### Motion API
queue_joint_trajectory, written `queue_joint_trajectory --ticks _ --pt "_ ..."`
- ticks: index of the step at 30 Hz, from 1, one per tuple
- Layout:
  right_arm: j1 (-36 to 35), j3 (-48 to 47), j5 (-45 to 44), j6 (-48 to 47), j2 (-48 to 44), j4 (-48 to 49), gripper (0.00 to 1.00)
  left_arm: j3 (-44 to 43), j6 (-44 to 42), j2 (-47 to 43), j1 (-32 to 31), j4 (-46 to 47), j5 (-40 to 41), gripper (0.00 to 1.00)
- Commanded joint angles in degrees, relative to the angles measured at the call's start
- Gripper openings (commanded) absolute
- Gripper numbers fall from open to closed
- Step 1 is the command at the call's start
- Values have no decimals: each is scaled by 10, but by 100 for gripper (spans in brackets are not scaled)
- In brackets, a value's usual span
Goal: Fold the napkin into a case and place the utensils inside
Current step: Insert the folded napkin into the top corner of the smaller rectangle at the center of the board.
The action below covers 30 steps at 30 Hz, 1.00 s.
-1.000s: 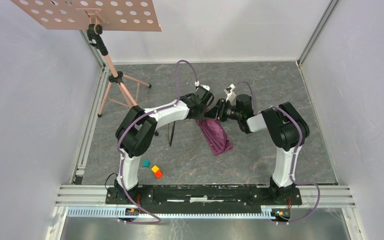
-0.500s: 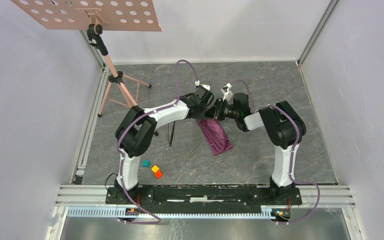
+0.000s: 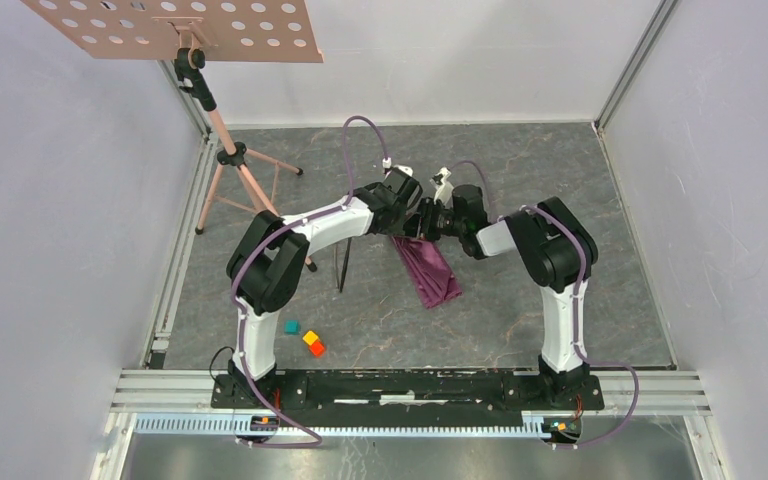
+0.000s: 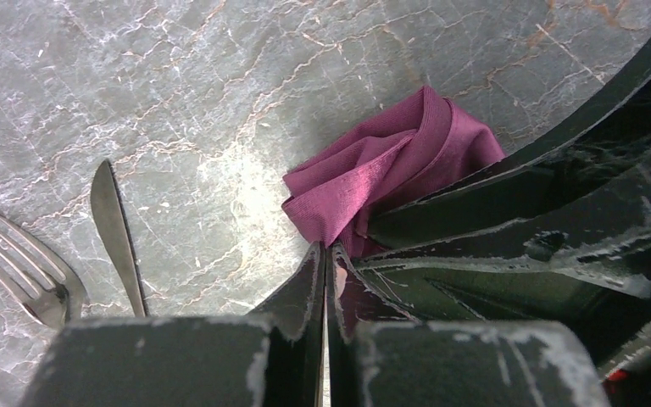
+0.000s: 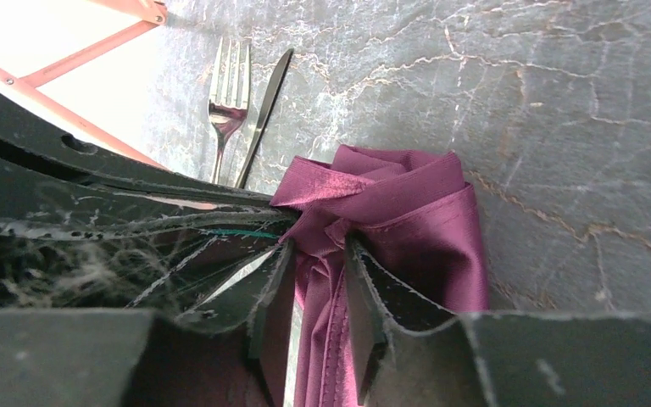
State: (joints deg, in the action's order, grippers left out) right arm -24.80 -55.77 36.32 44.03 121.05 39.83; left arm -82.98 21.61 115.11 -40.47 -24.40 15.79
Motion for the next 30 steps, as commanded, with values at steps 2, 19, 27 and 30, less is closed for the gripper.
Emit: queue_joint_trajectory --ticks 2,19,27,30 --pt "26 34 22 -7 -67 4 39 -4 40 -29 -14 27 -29 2" --pt "16 44 27 48 -29 77 0 -13 32 -30 -13 25 -33 2" --pt "-14 40 -42 105 42 140 0 -32 47 -18 -15 26 -63 2" --pt "-10 35 -63 81 35 113 0 -23 58 -20 -15 27 -66 2"
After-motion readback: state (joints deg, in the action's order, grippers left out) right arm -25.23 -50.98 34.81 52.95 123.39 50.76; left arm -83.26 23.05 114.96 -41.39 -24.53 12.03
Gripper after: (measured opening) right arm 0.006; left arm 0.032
